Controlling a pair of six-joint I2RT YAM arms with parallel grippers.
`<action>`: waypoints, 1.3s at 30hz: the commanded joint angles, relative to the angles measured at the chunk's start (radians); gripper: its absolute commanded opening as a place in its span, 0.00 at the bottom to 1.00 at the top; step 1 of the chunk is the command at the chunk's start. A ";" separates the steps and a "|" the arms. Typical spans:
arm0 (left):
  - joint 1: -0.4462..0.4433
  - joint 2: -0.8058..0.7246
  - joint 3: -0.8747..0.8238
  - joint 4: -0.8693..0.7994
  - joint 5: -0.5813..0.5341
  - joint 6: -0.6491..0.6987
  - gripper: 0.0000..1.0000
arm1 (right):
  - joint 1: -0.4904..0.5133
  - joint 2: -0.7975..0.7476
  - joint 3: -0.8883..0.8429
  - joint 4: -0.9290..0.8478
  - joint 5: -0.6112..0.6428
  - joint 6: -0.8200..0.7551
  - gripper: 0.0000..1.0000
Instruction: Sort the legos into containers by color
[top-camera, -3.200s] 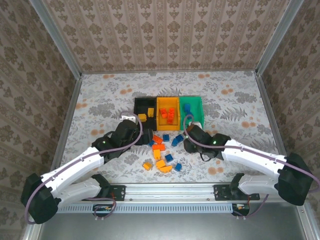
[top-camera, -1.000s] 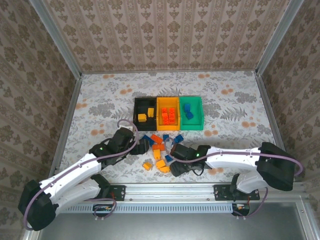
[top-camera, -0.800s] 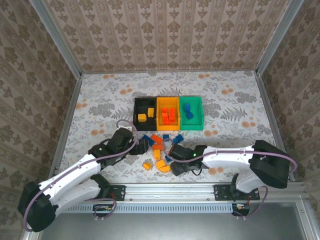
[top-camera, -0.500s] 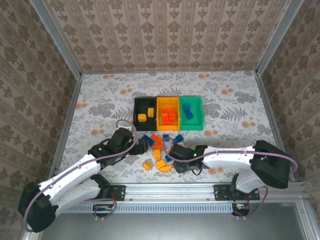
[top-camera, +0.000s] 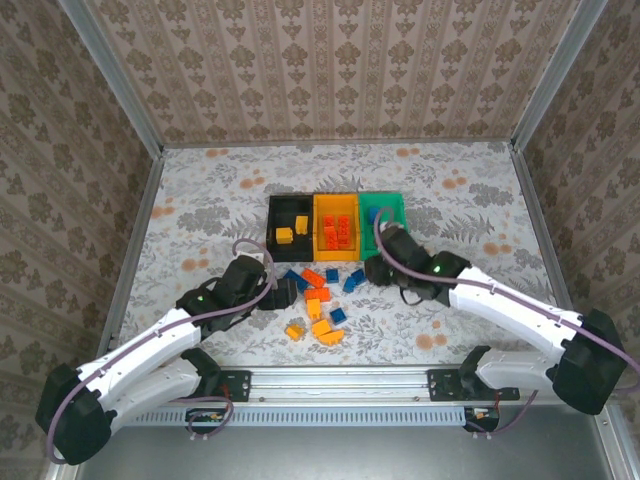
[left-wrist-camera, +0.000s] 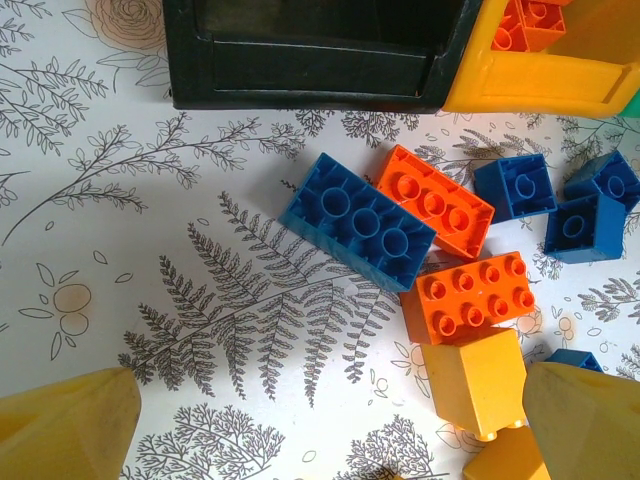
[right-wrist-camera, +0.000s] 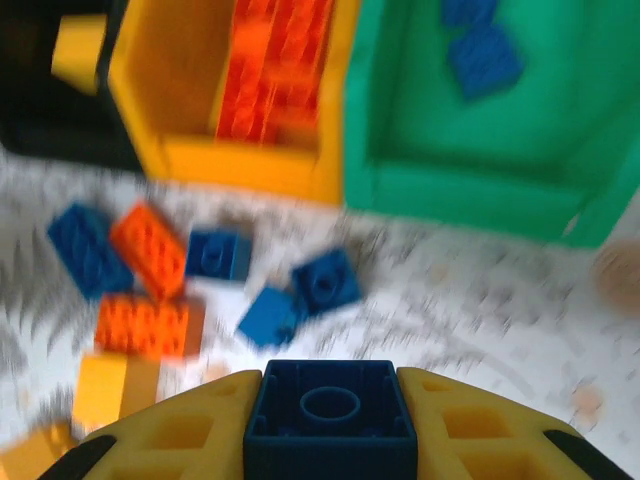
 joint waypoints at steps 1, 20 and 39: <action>0.007 -0.012 0.003 -0.006 0.020 -0.015 0.99 | -0.086 0.083 0.084 0.048 0.025 -0.013 0.32; 0.005 0.008 -0.005 -0.058 0.032 0.008 0.99 | -0.222 0.490 0.346 0.095 0.000 0.012 0.75; -0.295 0.301 0.008 -0.049 0.021 -0.104 0.83 | -0.167 0.128 0.033 0.149 -0.010 0.047 0.78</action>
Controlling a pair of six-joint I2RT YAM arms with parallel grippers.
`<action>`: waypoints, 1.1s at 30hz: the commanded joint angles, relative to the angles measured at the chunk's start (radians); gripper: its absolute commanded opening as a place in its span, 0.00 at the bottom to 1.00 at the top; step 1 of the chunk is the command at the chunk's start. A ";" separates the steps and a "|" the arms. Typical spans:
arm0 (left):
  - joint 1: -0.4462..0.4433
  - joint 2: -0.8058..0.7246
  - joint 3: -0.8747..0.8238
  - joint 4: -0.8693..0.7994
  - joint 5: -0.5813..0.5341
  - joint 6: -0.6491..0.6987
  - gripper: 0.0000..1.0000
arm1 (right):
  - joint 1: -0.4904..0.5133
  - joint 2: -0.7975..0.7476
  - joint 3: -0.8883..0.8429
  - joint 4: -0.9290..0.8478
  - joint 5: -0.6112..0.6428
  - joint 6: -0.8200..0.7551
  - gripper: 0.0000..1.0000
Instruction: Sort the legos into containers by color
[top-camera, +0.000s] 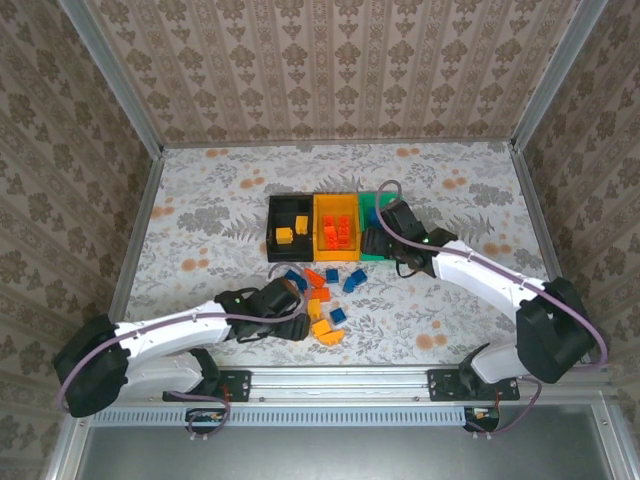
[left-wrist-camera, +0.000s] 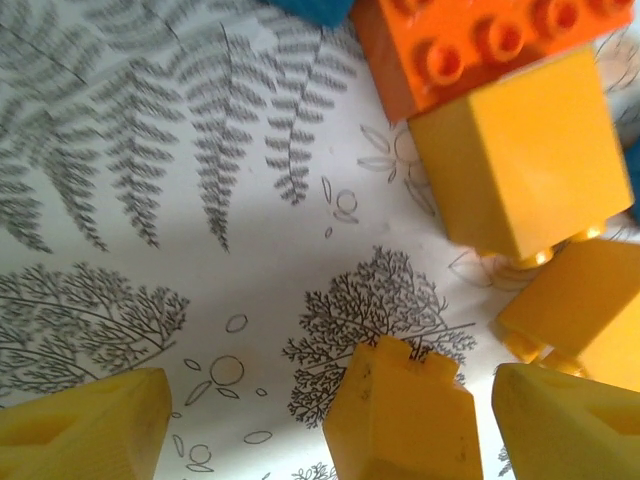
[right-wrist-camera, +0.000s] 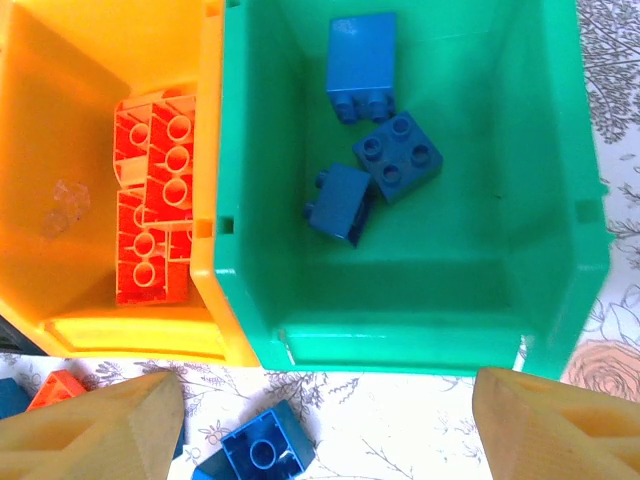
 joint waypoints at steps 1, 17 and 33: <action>-0.031 0.052 0.015 -0.002 -0.003 -0.046 0.84 | -0.001 -0.078 -0.012 0.008 0.006 0.011 0.78; -0.109 0.176 0.050 -0.006 -0.004 -0.073 0.59 | -0.016 -0.132 -0.024 -0.003 0.024 0.013 0.79; -0.134 0.174 0.032 -0.023 0.019 -0.116 0.53 | -0.022 -0.126 -0.013 -0.008 0.034 0.019 0.79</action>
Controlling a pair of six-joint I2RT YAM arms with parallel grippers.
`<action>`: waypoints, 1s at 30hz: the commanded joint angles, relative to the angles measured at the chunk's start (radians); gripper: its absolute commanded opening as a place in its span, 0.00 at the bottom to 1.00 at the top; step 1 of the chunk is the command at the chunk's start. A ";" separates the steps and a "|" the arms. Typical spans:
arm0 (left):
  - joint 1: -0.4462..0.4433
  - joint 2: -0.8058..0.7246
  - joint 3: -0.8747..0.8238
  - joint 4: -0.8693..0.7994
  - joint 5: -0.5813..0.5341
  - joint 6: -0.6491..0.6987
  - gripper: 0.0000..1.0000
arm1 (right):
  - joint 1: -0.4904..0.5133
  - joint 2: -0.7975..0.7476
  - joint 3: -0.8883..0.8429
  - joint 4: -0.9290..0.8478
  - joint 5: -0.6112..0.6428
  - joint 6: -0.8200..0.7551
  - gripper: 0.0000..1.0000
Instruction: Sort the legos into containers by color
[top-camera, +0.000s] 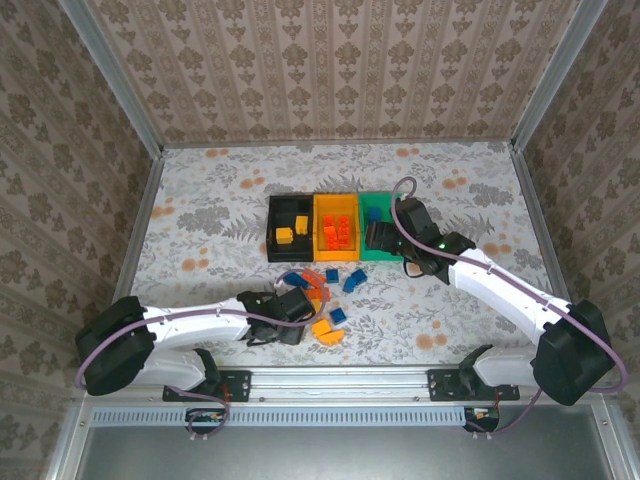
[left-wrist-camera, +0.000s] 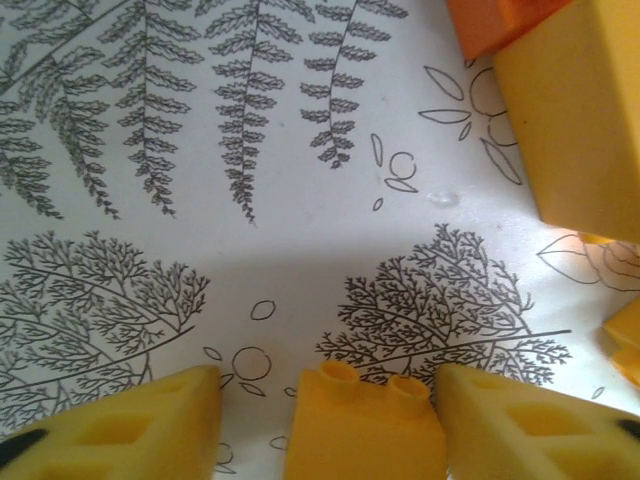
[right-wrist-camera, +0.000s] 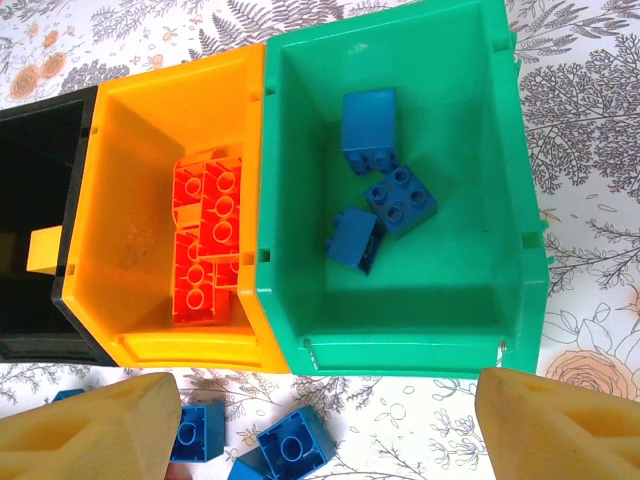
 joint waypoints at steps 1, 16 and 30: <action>-0.034 0.022 -0.020 0.031 0.145 -0.041 0.50 | -0.007 -0.011 0.001 -0.014 0.028 0.012 0.79; 0.149 -0.203 0.163 -0.137 0.039 0.117 0.39 | -0.019 -0.025 -0.011 -0.013 0.021 0.021 0.79; 0.144 -0.187 0.114 -0.213 0.240 0.114 0.77 | -0.021 -0.069 -0.066 -0.020 0.016 0.020 0.79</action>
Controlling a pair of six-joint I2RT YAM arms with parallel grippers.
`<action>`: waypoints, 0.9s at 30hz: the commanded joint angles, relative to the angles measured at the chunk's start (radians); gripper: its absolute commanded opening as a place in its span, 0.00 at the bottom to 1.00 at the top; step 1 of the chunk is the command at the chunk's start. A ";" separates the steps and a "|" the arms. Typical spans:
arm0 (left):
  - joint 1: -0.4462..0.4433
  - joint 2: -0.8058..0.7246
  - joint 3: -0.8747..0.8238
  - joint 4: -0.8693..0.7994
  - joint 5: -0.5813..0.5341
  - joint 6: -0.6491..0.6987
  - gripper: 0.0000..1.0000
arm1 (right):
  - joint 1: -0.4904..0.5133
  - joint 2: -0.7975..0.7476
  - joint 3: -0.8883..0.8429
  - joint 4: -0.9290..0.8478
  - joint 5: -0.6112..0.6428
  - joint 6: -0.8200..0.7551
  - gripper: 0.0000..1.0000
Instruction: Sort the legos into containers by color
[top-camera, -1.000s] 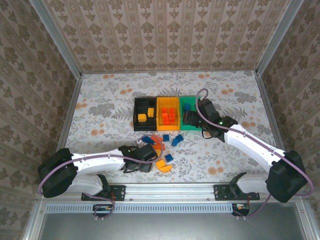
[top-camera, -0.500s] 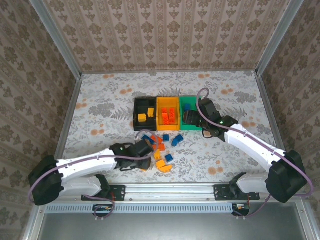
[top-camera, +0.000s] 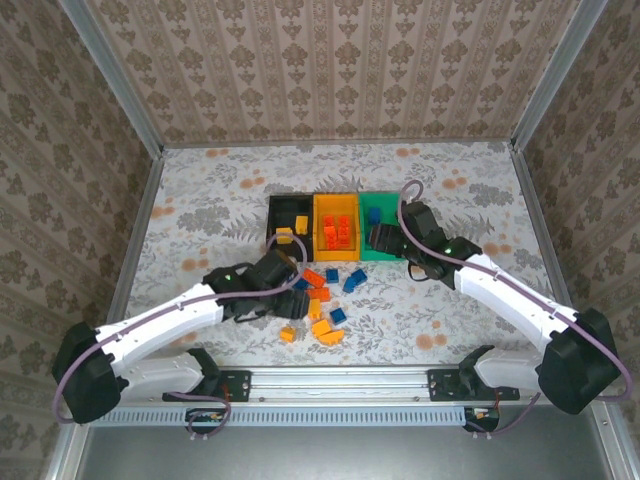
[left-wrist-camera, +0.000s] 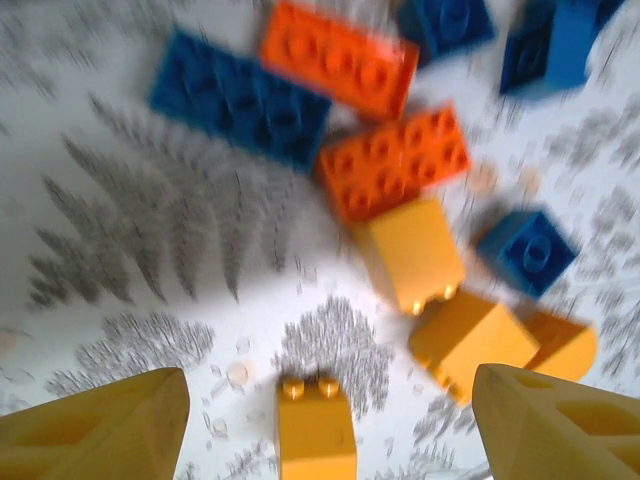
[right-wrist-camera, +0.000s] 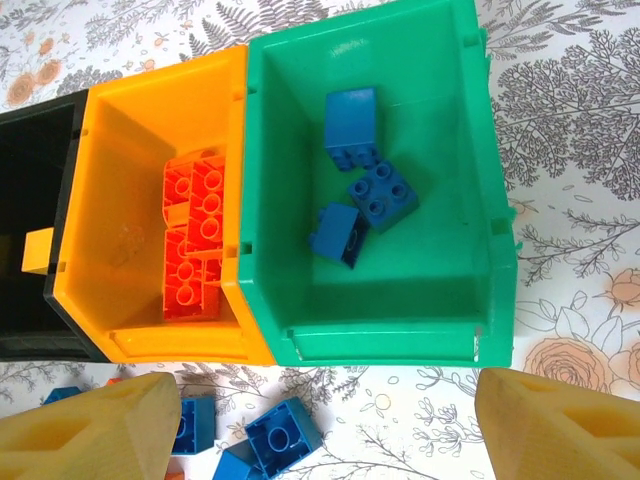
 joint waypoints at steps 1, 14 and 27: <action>-0.056 -0.011 -0.092 -0.014 0.073 -0.066 0.76 | -0.008 -0.018 -0.023 -0.016 0.015 0.016 0.79; -0.087 0.156 -0.179 0.206 0.057 -0.097 0.70 | -0.011 -0.045 -0.036 -0.024 0.022 0.013 0.79; -0.087 0.146 -0.162 0.172 0.038 -0.080 0.42 | -0.026 -0.058 -0.047 -0.024 0.021 0.013 0.79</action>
